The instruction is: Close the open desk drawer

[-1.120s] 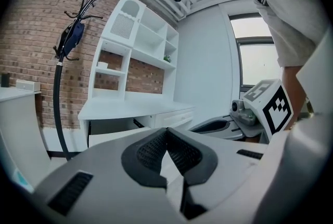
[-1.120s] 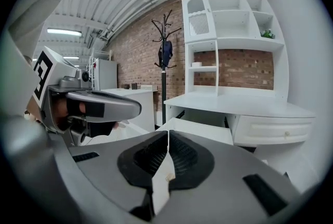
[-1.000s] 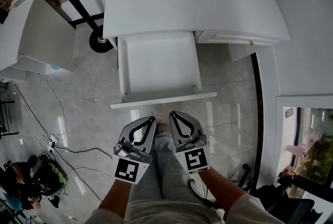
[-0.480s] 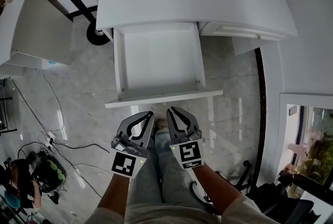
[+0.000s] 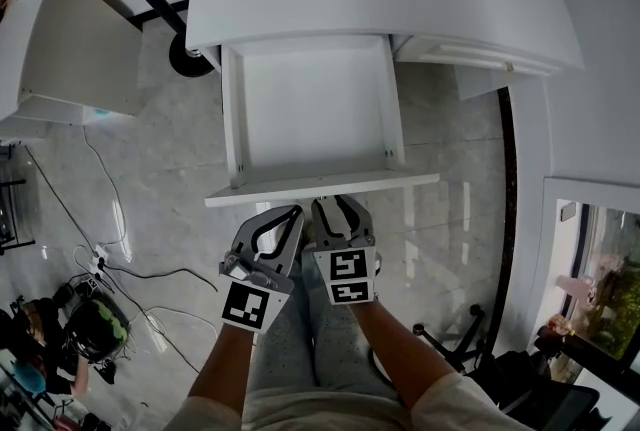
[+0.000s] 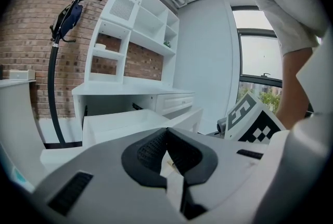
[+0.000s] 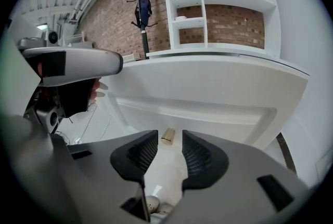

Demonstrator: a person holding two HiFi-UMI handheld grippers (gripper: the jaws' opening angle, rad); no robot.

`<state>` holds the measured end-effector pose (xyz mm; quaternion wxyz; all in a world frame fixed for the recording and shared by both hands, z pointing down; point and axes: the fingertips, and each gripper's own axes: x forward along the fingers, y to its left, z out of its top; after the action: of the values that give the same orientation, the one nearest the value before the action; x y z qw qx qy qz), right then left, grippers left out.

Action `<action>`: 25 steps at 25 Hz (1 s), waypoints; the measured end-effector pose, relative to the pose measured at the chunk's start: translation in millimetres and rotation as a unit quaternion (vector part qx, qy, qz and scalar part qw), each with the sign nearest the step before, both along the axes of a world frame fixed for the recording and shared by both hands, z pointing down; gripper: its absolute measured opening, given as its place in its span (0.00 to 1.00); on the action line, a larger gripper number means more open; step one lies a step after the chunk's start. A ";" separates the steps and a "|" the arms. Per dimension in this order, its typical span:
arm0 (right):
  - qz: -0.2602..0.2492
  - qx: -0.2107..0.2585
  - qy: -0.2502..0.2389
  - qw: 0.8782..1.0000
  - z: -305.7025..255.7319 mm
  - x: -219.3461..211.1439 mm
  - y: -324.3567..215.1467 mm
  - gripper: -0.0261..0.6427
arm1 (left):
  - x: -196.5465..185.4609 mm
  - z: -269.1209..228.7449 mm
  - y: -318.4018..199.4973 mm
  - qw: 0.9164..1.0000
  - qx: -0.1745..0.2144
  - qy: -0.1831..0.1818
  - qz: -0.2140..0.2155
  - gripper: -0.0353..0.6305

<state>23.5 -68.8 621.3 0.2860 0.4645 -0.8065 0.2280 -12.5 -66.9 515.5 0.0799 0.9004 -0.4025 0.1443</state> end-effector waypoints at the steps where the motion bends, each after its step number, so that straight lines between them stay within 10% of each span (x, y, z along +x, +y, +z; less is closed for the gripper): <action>1: 0.006 -0.007 0.003 1.000 4.0 0.8 -1.1 0.25 | 0.3 3.2 -1.2 1.000 -0.005 0.002 -0.002 0.08; 25: 0.036 -0.057 -0.009 0.998 26.0 -9.8 -29.2 0.20 | 6.3 22.9 -22.0 0.999 -0.027 0.027 -0.020 0.08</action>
<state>13.7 -98.0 647.3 0.2963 0.4745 -0.7774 0.2875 -6.2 -88.9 538.3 0.1177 0.8934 -0.4138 0.1295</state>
